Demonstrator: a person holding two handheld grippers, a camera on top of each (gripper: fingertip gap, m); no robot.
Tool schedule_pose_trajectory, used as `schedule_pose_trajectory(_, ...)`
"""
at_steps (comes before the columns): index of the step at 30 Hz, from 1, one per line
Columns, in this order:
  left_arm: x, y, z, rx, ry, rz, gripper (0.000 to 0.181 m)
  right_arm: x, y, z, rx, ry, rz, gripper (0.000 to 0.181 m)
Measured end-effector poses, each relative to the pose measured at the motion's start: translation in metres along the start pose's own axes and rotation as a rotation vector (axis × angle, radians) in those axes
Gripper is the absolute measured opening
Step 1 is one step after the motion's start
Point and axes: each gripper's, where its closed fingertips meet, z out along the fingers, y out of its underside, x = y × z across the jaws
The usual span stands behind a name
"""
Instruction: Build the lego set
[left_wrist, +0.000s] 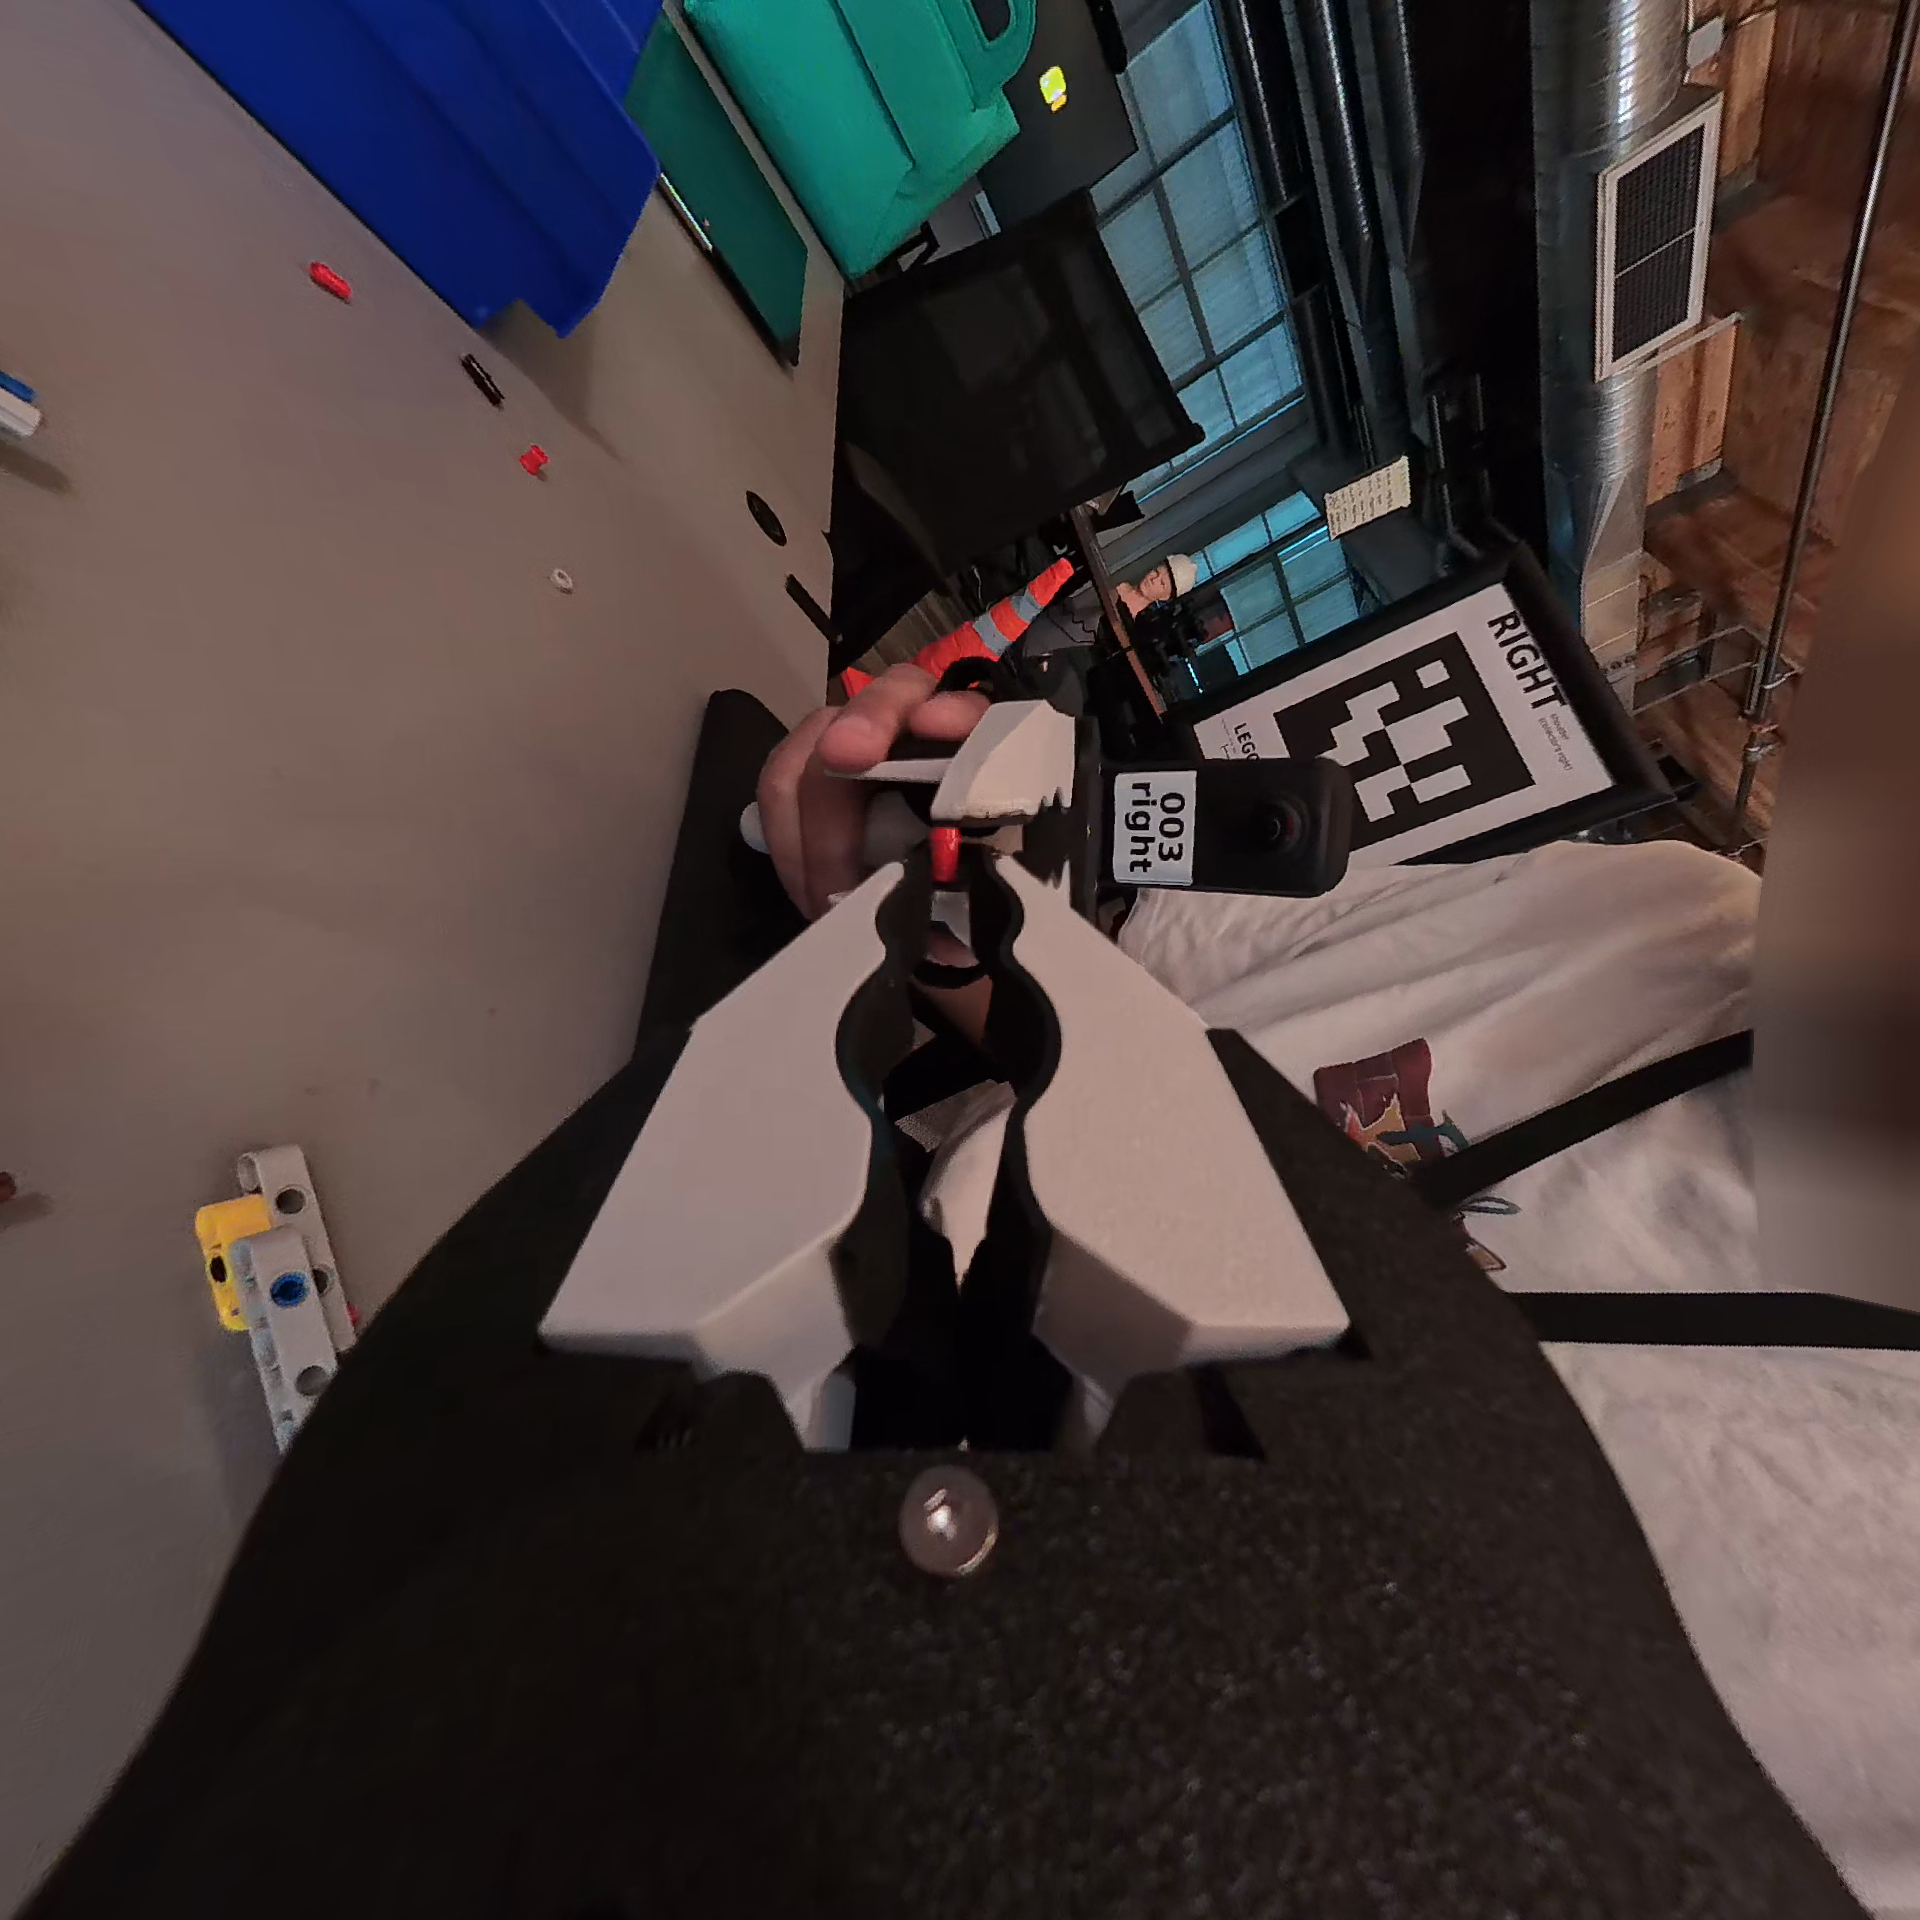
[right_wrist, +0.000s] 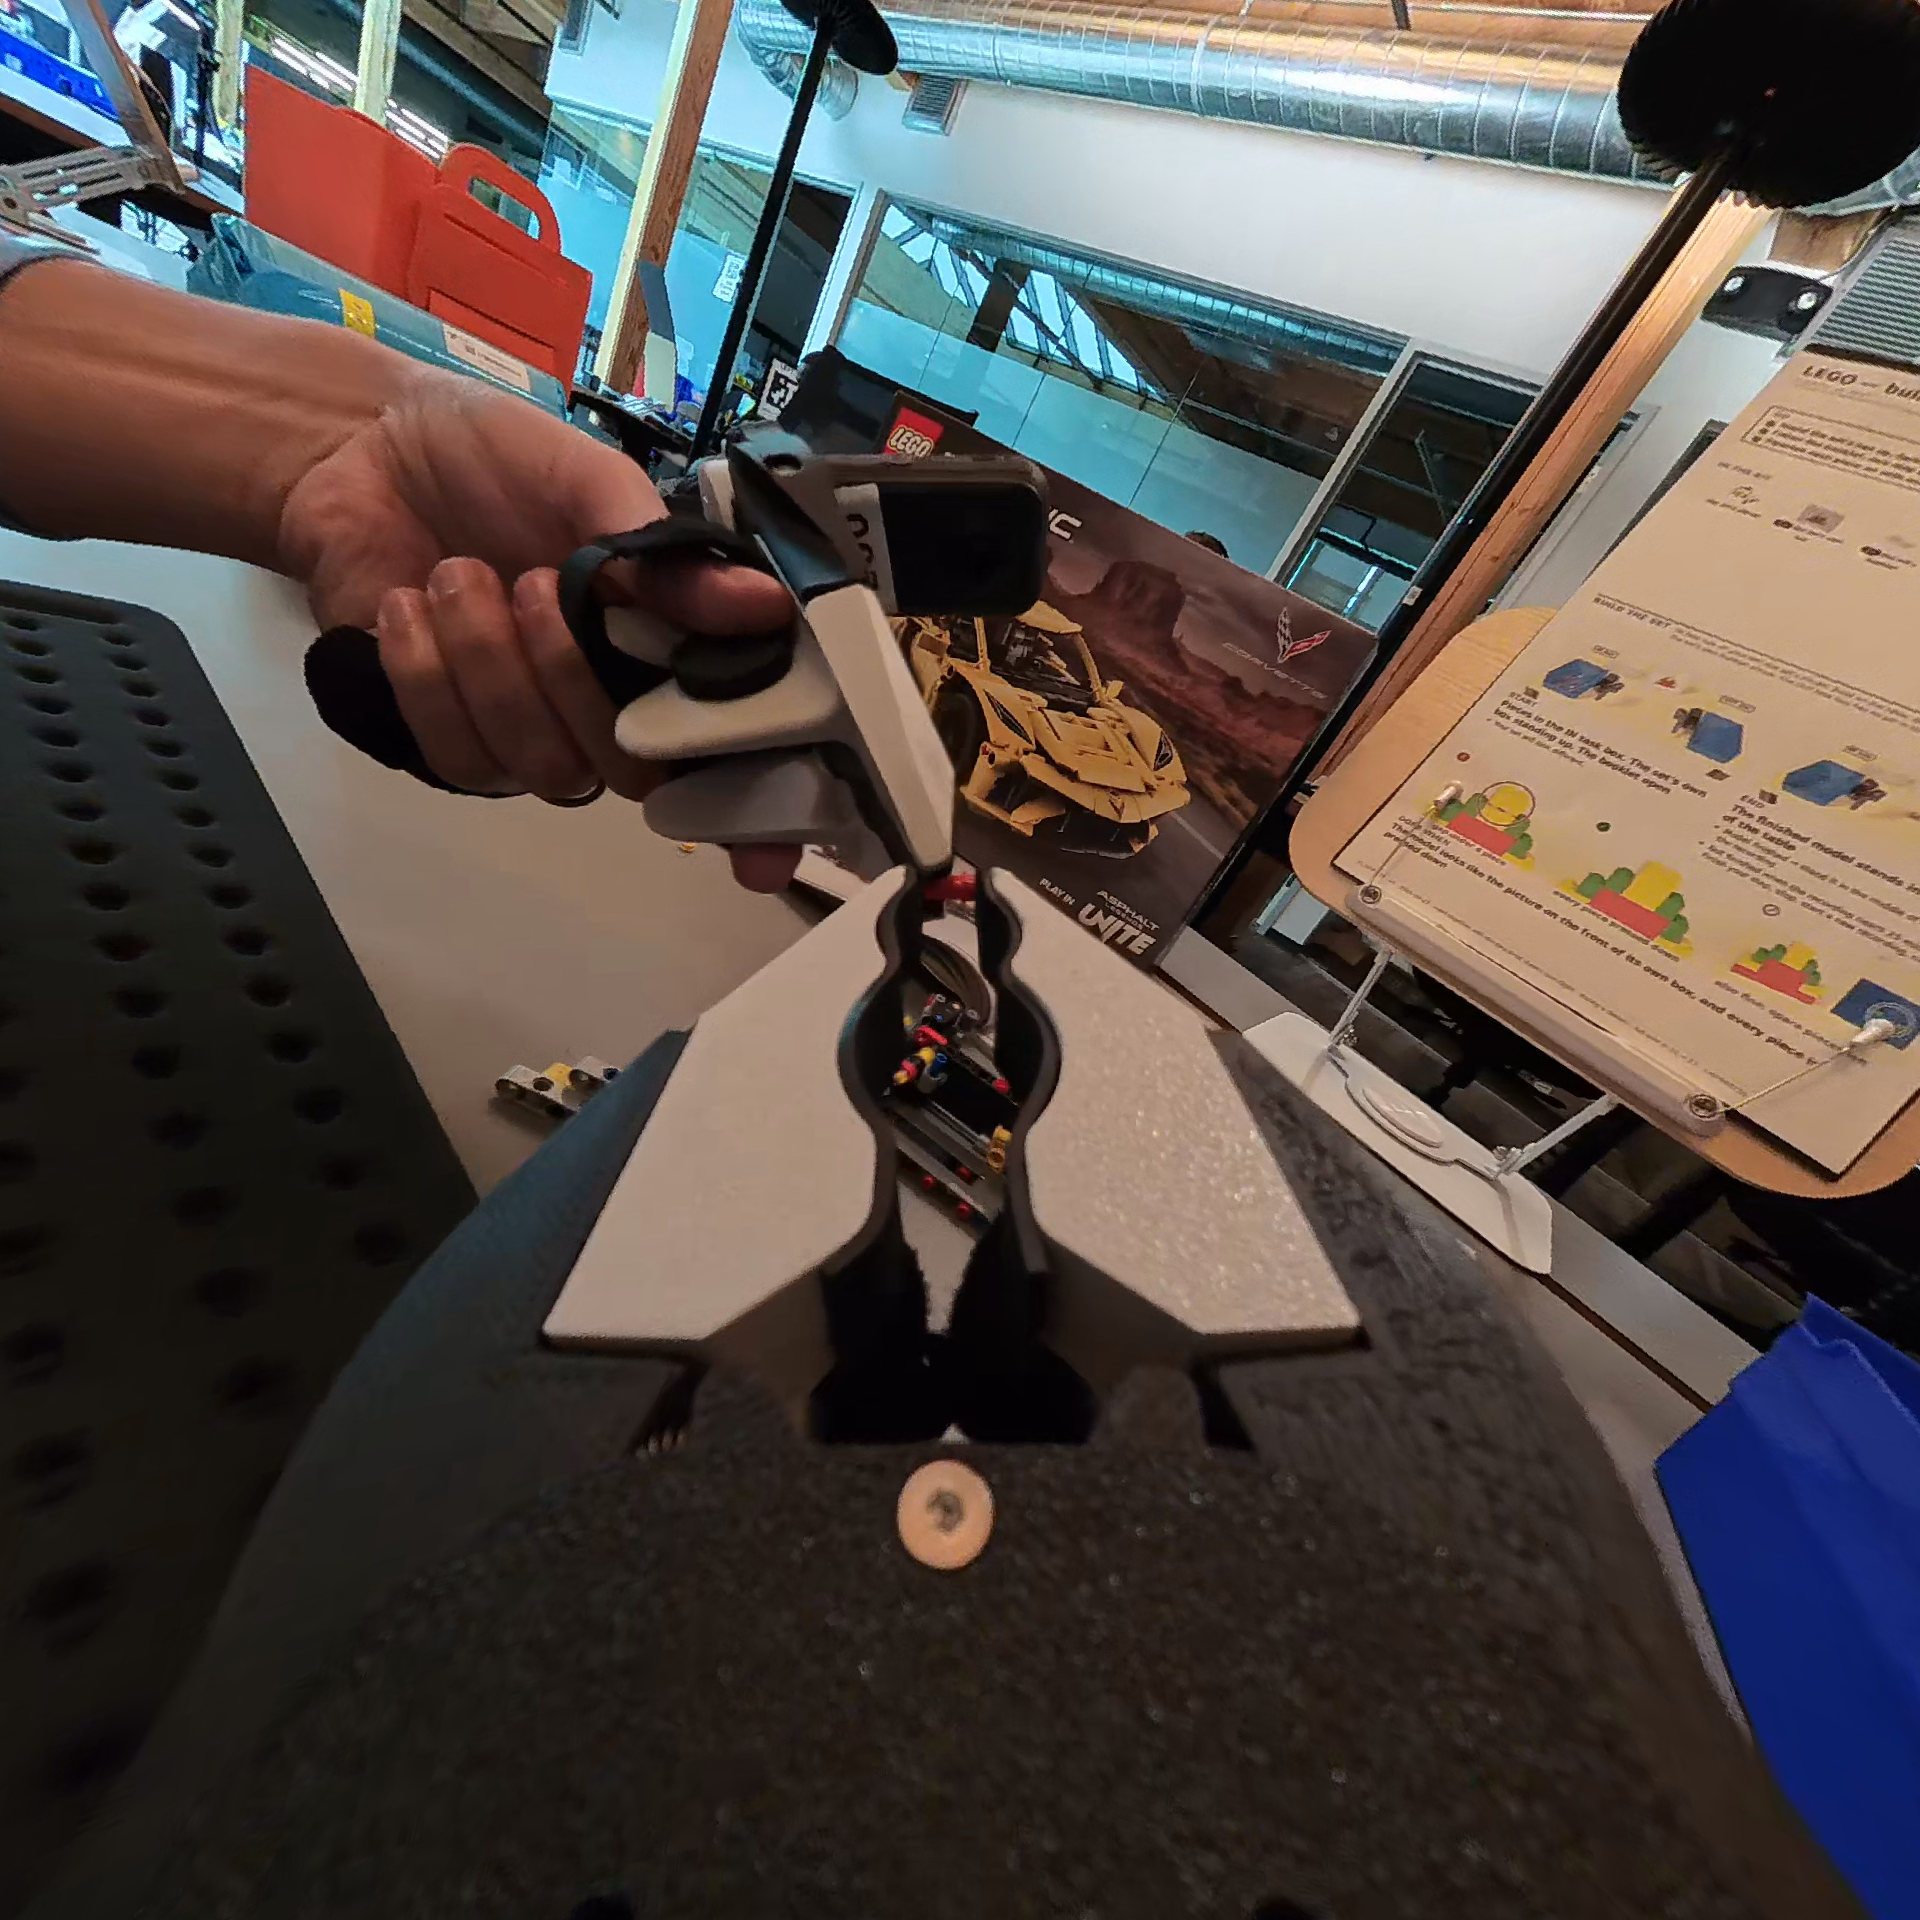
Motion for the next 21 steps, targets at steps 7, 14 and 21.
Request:
schedule_pose_trajectory(7,-0.003,0.009,-0.004,-0.096,-0.065,0.124,0.002,-0.010,0.001,0.001,-0.002,-0.090,0.114,0.010)
schedule_pose_trajectory(14,-0.033,-0.001,-0.031,-0.346,-0.634,1.010,0.003,-0.005,0.003,-0.008,0.024,-0.392,0.678,0.013)
schedule_pose_trajectory(21,-0.040,-0.009,-0.026,-0.499,-0.953,1.664,0.002,-0.003,0.028,0.006,-0.106,-0.384,0.798,0.014)
